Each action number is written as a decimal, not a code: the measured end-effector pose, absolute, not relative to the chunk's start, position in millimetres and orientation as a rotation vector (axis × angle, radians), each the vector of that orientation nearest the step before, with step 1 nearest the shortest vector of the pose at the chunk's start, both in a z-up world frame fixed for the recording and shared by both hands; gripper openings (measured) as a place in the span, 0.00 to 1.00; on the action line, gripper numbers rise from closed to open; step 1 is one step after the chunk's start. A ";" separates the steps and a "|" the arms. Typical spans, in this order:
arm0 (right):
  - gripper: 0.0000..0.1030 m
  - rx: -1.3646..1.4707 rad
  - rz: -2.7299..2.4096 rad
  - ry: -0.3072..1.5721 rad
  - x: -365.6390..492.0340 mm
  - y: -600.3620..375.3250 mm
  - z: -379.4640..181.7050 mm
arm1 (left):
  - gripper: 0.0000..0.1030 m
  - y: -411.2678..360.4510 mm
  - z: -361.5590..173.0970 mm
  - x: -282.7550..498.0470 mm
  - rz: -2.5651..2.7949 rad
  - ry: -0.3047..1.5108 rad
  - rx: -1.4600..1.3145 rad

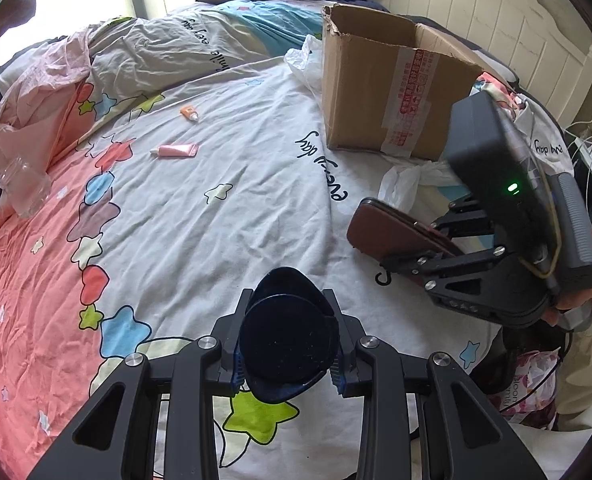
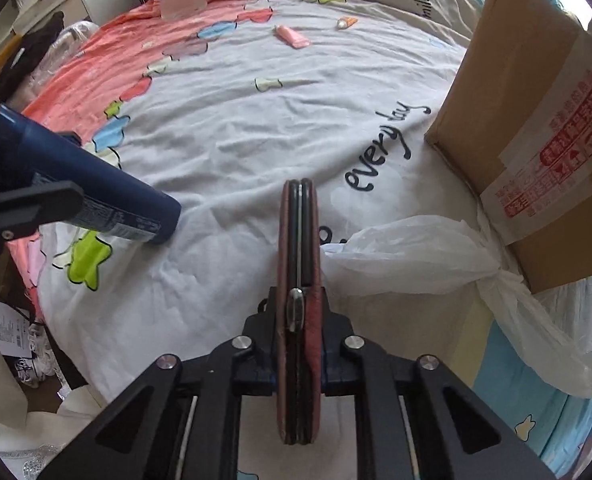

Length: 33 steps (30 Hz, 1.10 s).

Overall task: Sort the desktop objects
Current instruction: 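Carry the shampoo bottle and maroon case toward the cardboard box, then lower the shampoo bottle and maroon case into the box and open both tools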

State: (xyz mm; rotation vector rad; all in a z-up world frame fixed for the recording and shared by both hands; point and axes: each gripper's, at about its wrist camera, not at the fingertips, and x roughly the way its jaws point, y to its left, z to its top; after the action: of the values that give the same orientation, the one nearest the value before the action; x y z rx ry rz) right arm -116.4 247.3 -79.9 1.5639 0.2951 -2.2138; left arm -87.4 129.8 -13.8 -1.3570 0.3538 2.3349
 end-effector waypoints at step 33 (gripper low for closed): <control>0.13 1.285 -2.446 0.220 -123.2 292.5 59.4 | 0.31 190.0 83.9 -111.8 2.361 0.438 -1.117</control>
State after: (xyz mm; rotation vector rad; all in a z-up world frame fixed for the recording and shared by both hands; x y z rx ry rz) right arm -123.2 292.5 59.4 1.2847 0.2203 -2.4458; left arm -111.8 190.0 83.9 -1.1170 0.4378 2.3612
